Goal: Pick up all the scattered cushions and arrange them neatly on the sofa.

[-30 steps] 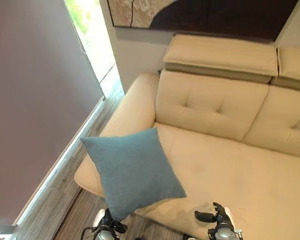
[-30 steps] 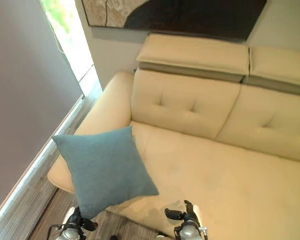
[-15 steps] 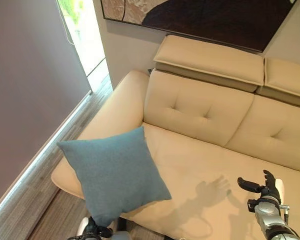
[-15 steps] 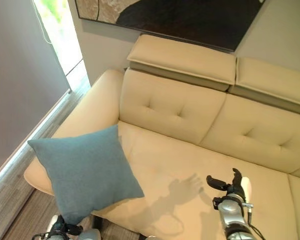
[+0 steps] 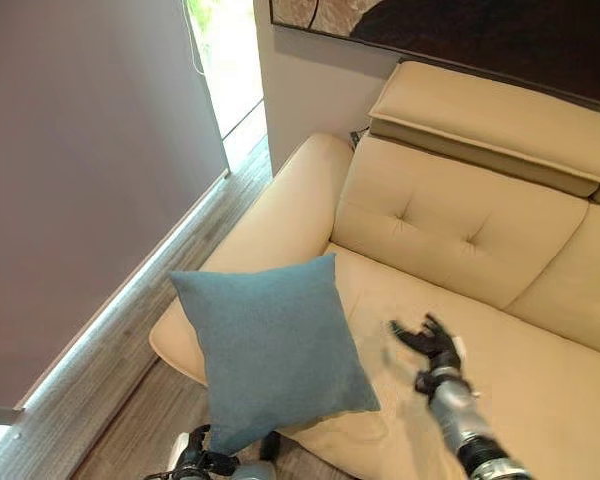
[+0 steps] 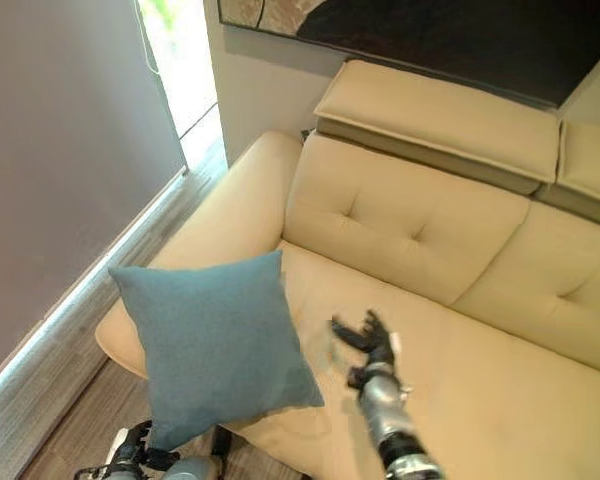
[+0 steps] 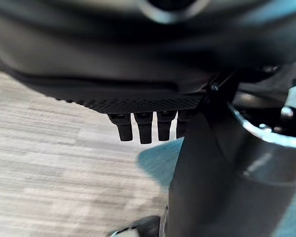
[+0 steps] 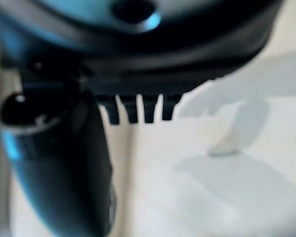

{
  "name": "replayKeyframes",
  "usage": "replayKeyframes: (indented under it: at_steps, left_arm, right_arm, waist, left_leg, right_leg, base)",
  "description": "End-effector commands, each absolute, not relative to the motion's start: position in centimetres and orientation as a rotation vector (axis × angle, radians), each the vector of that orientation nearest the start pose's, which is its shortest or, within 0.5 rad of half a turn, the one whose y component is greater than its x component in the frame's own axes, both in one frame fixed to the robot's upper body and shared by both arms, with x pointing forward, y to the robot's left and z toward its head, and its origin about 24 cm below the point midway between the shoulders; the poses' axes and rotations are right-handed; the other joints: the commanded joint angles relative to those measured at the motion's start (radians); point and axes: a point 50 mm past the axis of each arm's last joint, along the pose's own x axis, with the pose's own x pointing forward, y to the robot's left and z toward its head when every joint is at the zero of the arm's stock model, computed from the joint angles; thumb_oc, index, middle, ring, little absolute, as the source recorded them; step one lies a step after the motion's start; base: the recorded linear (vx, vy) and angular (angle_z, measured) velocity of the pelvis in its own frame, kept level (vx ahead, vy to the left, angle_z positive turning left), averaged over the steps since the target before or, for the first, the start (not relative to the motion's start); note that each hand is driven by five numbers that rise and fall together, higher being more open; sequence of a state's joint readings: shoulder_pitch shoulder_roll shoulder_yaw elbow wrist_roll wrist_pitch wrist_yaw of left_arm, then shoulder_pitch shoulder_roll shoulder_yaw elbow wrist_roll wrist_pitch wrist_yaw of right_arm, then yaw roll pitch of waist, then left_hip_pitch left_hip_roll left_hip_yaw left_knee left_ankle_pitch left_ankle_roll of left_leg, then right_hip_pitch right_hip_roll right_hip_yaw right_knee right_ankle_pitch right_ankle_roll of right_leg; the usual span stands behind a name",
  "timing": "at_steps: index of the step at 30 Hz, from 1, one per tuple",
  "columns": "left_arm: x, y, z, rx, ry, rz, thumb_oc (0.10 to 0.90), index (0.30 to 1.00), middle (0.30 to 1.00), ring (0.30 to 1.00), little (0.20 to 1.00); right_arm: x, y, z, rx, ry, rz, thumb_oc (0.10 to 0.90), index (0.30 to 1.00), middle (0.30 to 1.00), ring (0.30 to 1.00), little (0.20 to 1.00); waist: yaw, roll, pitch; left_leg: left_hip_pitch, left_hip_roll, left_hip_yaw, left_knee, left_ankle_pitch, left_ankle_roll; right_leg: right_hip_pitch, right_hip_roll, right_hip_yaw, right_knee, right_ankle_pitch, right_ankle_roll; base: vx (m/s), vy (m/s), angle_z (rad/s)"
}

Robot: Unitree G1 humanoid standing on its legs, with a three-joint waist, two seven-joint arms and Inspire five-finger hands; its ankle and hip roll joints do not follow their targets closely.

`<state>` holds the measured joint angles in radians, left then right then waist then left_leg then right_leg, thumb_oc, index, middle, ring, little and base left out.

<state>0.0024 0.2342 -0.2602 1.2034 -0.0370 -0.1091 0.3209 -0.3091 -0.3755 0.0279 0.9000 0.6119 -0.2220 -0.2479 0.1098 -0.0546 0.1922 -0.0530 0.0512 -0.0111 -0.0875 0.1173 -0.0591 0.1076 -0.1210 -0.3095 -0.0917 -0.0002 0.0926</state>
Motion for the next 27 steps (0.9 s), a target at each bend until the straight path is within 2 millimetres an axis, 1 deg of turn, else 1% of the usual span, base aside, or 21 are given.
replayKeyframes:
  at_steps: [1,3,4,5,6,7,8,9,10,11,12,13,16,17,18,20,21,23,24,26,27]
  left_arm:
    - [11.1,21.4,-15.7,0.491,1.043,0.135,0.800,0.900,0.900,0.900,0.900]
    - [10.9,21.3,-15.8,0.481,1.047,0.139,0.800,0.900,0.900,0.900,0.900]
    - [10.3,20.9,-16.0,0.470,1.062,0.146,0.800,0.900,0.900,0.900,0.900]
    - [10.4,20.8,-16.0,0.463,1.065,0.155,0.800,0.900,0.900,0.900,0.900]
    - [10.5,20.8,-16.0,0.460,1.061,0.160,0.800,0.900,0.900,0.900,0.900]
    - [10.6,20.9,-16.0,0.477,1.062,0.146,0.800,0.900,0.900,0.900,0.900]
    - [10.6,21.0,-15.9,0.475,1.053,0.143,0.800,0.900,0.900,0.900,0.900]
    - [10.5,21.2,-15.9,0.497,1.057,0.128,0.800,0.900,0.900,0.900,0.900]
    - [10.8,21.2,-15.9,0.501,1.050,0.103,0.800,0.900,0.900,0.900,0.900]
    - [10.8,21.2,-15.8,0.501,1.050,0.104,0.800,0.900,0.900,0.900,0.900]
    - [10.8,21.3,-15.8,0.512,1.046,0.095,0.800,0.900,0.900,0.900,0.900]
    - [11.1,21.3,-15.7,0.498,1.039,0.102,0.800,0.900,0.900,0.900,0.900]
    - [11.0,21.1,-15.8,0.470,1.042,0.110,0.800,0.900,0.900,0.900,0.900]
    - [11.0,21.1,-15.8,0.470,1.042,0.110,0.800,0.900,0.900,0.900,0.900]
    - [11.2,21.0,-15.7,0.458,1.036,0.121,0.800,0.900,0.900,0.900,0.900]
    - [11.4,21.0,-15.7,0.452,1.028,0.125,0.800,0.900,0.900,0.900,0.900]
    - [11.4,21.0,-15.7,0.452,1.028,0.125,0.800,0.900,0.900,0.900,0.900]
    - [11.7,20.9,-15.6,0.451,1.020,0.120,0.800,0.900,0.900,0.900,0.900]
    - [12.0,20.9,-15.5,0.452,1.012,0.118,0.800,0.900,0.900,0.900,0.900]
    - [12.2,21.0,-15.5,0.458,1.009,0.116,0.800,0.900,0.900,0.900,0.900]
    - [12.2,21.1,-15.4,0.459,1.008,0.117,0.800,0.900,0.900,0.900,0.900]
  right_arm:
    - [31.3,-27.8,2.1,0.284,0.082,-0.585,0.800,0.900,0.900,0.900,0.900]
    - [31.6,-25.3,2.2,0.278,0.060,-0.512,0.800,0.900,0.900,0.900,0.900]
    - [31.9,-24.2,3.1,0.296,0.017,-0.472,0.800,0.900,0.900,0.900,0.900]
    - [31.8,-23.9,3.8,0.273,-0.026,-0.452,0.800,0.900,0.900,0.900,0.900]
    - [31.4,-23.3,3.6,0.265,-0.035,-0.430,0.800,0.900,0.900,0.900,0.900]
    - [31.7,-24.5,3.0,0.334,0.013,-0.460,0.800,0.900,0.900,0.900,0.900]
    - [31.7,-24.6,3.3,0.301,-0.010,-0.448,0.800,0.900,0.900,0.900,0.900]
    - [32.7,-26.6,4.5,0.342,-0.007,-0.521,0.800,0.900,0.900,0.900,0.900]
    - [33.6,-27.0,5.2,0.350,-0.009,-0.544,0.800,0.900,0.900,0.900,0.900]
    - [33.6,-27.0,5.2,0.350,-0.010,-0.544,0.800,0.900,0.900,0.900,0.900]
    - [34.2,-26.7,5.6,0.344,-0.007,-0.527,0.800,0.900,0.900,0.900,0.900]
    - [34.7,-25.7,5.7,0.321,0.014,-0.489,0.800,0.900,0.900,0.900,0.900]
    - [35.4,-24.7,6.4,0.210,0.012,-0.428,0.800,0.900,0.900,0.900,0.900]
    - [35.4,-24.7,6.4,0.210,0.012,-0.428,0.800,0.900,0.900,0.900,0.900]
    - [35.7,-23.9,6.7,0.149,0.010,-0.395,0.800,0.900,0.900,0.900,0.900]
    - [35.9,-23.2,6.7,0.172,0.007,-0.371,0.800,0.900,0.900,0.900,0.900]
    - [35.9,-23.2,6.7,0.172,0.007,-0.371,0.800,0.900,0.900,0.900,0.900]
    - [36.0,-22.5,6.5,0.199,0.014,-0.349,0.800,0.900,0.900,0.900,0.900]
    - [36.0,-22.1,6.0,0.188,0.040,-0.328,0.800,0.900,0.900,0.900,0.900]
    - [35.8,-21.3,5.0,0.162,0.085,-0.278,0.800,0.900,0.900,0.900,0.900]
    - [35.7,-21.1,4.8,0.156,0.093,-0.262,0.800,0.900,0.900,0.900,0.900]
  waist:
    - [0.053,0.011,-0.001]
    - [0.059,0.016,0.000]
    - [0.058,0.018,0.001]
    - [0.054,0.019,0.005]
    - [0.052,0.020,0.008]
    - [0.057,0.019,0.010]
    - [0.066,0.017,0.013]
    - [0.074,0.017,0.013]
    - [0.092,0.020,0.015]
    - [0.092,0.020,0.015]
    - [0.109,0.024,0.023]
    - [0.116,0.027,0.034]
    - [0.127,0.033,0.043]
    - [0.127,0.033,0.043]
    - [0.134,0.038,0.053]
    - [0.141,0.042,0.059]
    - [0.140,0.042,0.059]
    - [0.153,0.044,0.067]
    - [0.165,0.044,0.072]
    - [0.175,0.041,0.075]
    - [0.178,0.039,0.076]
  left_leg:
    - [-0.004,0.035,-0.024,0.000,-0.095,-0.001]
    - [-0.013,0.033,-0.028,0.000,-0.093,-0.002]
    - [-0.016,0.032,-0.030,0.000,-0.092,-0.001]
    - [-0.019,0.031,-0.030,0.000,-0.092,0.000]
    - [-0.023,0.031,-0.031,0.000,-0.091,0.000]
    - [-0.024,0.030,-0.035,0.000,-0.092,-0.001]
    - [-0.025,0.031,-0.038,0.000,-0.092,-0.006]
    - [-0.035,0.030,-0.044,0.000,-0.088,-0.007]
    - [-0.043,0.027,-0.052,0.000,-0.086,-0.009]
    - [-0.044,0.027,-0.053,0.000,-0.085,-0.009]
    - [-0.051,0.027,-0.059,0.000,-0.083,-0.013]
    - [-0.064,0.026,-0.063,0.000,-0.077,-0.015]
    - [-0.080,0.025,-0.074,0.000,-0.069,-0.018]
    - [-0.080,0.025,-0.074,0.000,-0.069,-0.018]
    - [-0.097,0.022,-0.083,0.000,-0.061,-0.020]
    - [-0.114,0.020,-0.094,0.000,-0.055,-0.022]
    - [-0.115,0.020,-0.094,0.000,-0.054,-0.022]
    - [-0.129,0.018,-0.106,0.000,-0.048,-0.024]
    - [-0.141,0.015,-0.117,0.000,-0.045,-0.026]
    - [-0.148,0.013,-0.129,0.000,-0.043,-0.027]
    - [-0.150,0.011,-0.134,0.000,-0.043,-0.027]
  right_leg:
    - [-0.045,-0.051,-0.004,0.029,-0.008,0.040]
    - [-0.050,-0.051,-0.009,0.025,-0.006,0.041]
    - [-0.053,-0.052,-0.009,0.023,-0.003,0.042]
    - [-0.058,-0.053,-0.008,0.023,-0.001,0.042]
    - [-0.062,-0.053,-0.008,0.021,0.001,0.043]
    - [-0.059,-0.054,-0.014,0.018,0.001,0.042]
    - [-0.057,-0.052,-0.018,0.017,0.000,0.041]
    - [-0.059,-0.054,-0.027,0.013,0.003,0.043]
    - [-0.060,-0.055,-0.038,0.011,0.002,0.043]
    - [-0.060,-0.055,-0.039,0.011,0.003,0.043]
    - [-0.061,-0.053,-0.045,0.012,0.002,0.043]
    - [-0.069,-0.053,-0.050,0.013,0.005,0.043]
    - [-0.077,-0.053,-0.062,0.012,0.007,0.042]
    - [-0.078,-0.053,-0.063,0.012,0.007,0.042]
    - [-0.087,-0.055,-0.071,0.014,0.009,0.041]
    - [-0.097,-0.055,-0.079,0.015,0.010,0.041]
    - [-0.097,-0.055,-0.079,0.015,0.010,0.041]
    - [-0.103,-0.055,-0.092,0.015,0.012,0.041]
    - [-0.106,-0.054,-0.102,0.014,0.011,0.040]
    - [-0.105,-0.055,-0.120,0.017,0.008,0.040]
    - [-0.103,-0.056,-0.126,0.017,0.006,0.039]
  base:
    - [0.00,0.000,0.00]
    - [0.00,0.035,0.00]
    - [-0.01,0.046,0.05]
    - [-0.01,0.041,0.08]
    - [-0.01,0.022,0.13]
    - [0.01,-0.016,0.15]
    - [0.01,-0.024,0.18]
    - [0.01,-0.024,0.21]
    - [-0.01,-0.003,0.28]
    - [-0.01,-0.010,0.24]
    - [-0.03,0.001,0.30]
    - [-0.05,0.012,0.29]
    - [-0.02,0.011,0.22]
    - [-0.02,0.016,0.08]
    - [-0.02,0.019,0.03]
    - [-0.02,0.019,0.09]
    - [-0.01,0.012,0.14]
    - [0.00,0.015,0.13]
    - [0.01,0.013,0.10]
    - [0.02,0.006,0.13]
    - [0.02,-0.005,0.22]
